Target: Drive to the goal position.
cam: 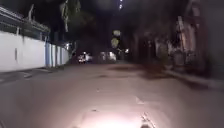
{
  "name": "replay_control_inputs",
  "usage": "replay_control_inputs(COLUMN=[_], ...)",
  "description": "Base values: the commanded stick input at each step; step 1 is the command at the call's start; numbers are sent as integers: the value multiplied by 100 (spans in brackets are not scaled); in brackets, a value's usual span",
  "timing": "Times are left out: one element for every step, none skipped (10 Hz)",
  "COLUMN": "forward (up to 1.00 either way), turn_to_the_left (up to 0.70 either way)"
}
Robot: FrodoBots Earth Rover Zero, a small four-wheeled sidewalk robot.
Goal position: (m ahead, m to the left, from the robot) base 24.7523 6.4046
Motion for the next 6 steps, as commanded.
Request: replay_control_inputs(forward=[70, 70, 70, 70, 70, 70], turn_to_the_left=[22, -5, -28, -35, -35, -35])
